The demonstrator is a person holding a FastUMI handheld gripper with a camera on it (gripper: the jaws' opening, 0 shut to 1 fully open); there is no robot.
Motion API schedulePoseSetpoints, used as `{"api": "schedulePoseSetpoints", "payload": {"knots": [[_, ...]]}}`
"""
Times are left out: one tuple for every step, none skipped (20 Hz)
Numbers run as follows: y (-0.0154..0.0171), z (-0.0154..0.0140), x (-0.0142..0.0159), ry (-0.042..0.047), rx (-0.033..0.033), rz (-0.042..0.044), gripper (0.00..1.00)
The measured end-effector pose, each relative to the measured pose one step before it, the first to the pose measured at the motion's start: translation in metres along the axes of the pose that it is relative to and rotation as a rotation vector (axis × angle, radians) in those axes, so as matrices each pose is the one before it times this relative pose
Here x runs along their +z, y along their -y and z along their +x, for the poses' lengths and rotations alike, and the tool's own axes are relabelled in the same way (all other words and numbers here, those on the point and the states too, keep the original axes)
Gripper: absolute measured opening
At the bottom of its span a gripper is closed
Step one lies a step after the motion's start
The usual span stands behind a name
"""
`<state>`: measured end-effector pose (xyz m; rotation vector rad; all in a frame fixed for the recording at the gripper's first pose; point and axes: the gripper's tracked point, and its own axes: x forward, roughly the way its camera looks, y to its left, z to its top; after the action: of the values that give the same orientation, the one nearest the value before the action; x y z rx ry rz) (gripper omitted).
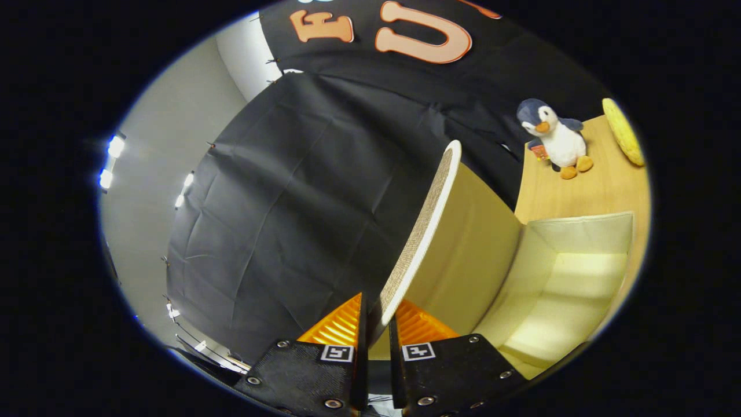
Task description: Open the storage box then place both shoes into the box .Put the left shoe in first, then the right shoe, with the right side of both shoes facing outward in a uniform manner.
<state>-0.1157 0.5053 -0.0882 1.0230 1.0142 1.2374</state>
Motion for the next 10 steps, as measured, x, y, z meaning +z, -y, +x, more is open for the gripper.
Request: {"api": "schedulePoseSetpoints", "payload": {"knots": [[-0.0019, 0.01098, -0.00574, -0.02318, -0.00562, -0.01738, 0.17], [0.00053, 0.01357, -0.00347, -0.01871, -0.01715, -0.02303, 0.17], [0.00127, 0.01289, -0.00307, -0.01562, -0.01101, -0.01647, 0.17], [0.00225, 0.0124, -0.00139, -0.01118, -0.01649, -0.00585, 0.17], [0.00286, 0.01176, -0.00082, -0.00606, -0.02047, -0.00209, 0.17], [0.00314, 0.00838, -0.00327, 0.00173, -0.03507, -0.00645, 0.18], [0.00546, 0.01168, 0.00257, 0.0064, -0.03642, -0.01741, 0.19], [0.00203, 0.00687, 0.00026, -0.0043, -0.02416, -0.01666, 0.28], [0.00472, 0.00488, -0.00233, -0.00943, -0.03135, -0.01949, 0.32], [0.00653, 0.00163, -0.00379, -0.01076, -0.0288, -0.02797, 0.48]]}}
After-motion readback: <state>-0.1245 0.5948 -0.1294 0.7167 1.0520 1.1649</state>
